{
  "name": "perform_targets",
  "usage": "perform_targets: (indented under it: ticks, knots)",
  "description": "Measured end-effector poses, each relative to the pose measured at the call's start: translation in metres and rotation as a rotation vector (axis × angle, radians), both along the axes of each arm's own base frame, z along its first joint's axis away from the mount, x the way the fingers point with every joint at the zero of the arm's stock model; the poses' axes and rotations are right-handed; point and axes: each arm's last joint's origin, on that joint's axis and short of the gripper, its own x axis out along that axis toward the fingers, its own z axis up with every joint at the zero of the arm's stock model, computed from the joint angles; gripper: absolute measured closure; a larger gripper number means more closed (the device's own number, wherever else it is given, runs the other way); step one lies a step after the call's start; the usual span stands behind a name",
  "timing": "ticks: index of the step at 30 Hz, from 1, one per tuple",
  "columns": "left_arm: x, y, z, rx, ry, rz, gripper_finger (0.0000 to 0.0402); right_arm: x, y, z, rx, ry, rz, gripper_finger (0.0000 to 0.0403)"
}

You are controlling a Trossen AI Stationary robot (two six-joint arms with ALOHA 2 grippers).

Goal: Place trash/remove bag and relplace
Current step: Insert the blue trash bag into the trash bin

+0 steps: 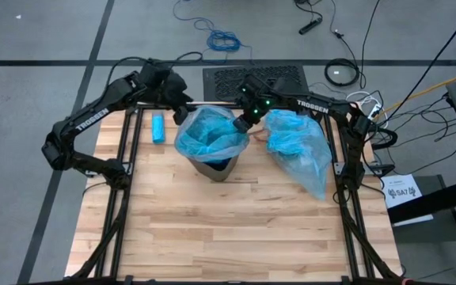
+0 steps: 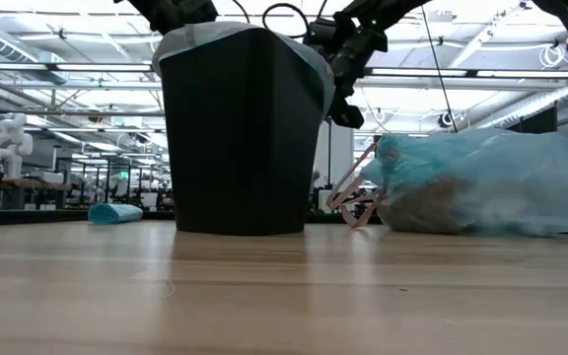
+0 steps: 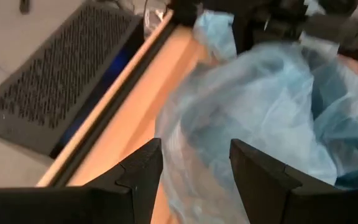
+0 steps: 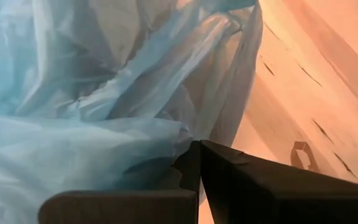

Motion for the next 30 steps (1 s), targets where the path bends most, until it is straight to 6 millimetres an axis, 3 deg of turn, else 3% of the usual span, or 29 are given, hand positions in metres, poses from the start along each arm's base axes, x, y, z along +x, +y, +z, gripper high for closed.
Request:
perform_targets:
  ticks: [6,16,25,30]
  knots:
    - [-0.006,0.011,-0.002,0.038,0.021,0.110,0.0210,0.000,0.004,-0.001,0.023,0.022,-0.008,0.0403]
    - [-0.010,0.022,-0.055,-0.148,0.115,0.150,0.0210,0.005,0.017,-0.001,0.047,0.037,0.006,0.0403]
    - [-0.007,0.023,-0.071,-0.187,0.117,0.125,0.0210,0.004,0.024,-0.002,0.023,0.101,-0.051,0.0403]
    - [-0.008,0.022,-0.079,-0.238,0.172,0.126,0.0210,-0.007,0.032,0.015,-0.065,0.130,-0.082,0.0403]
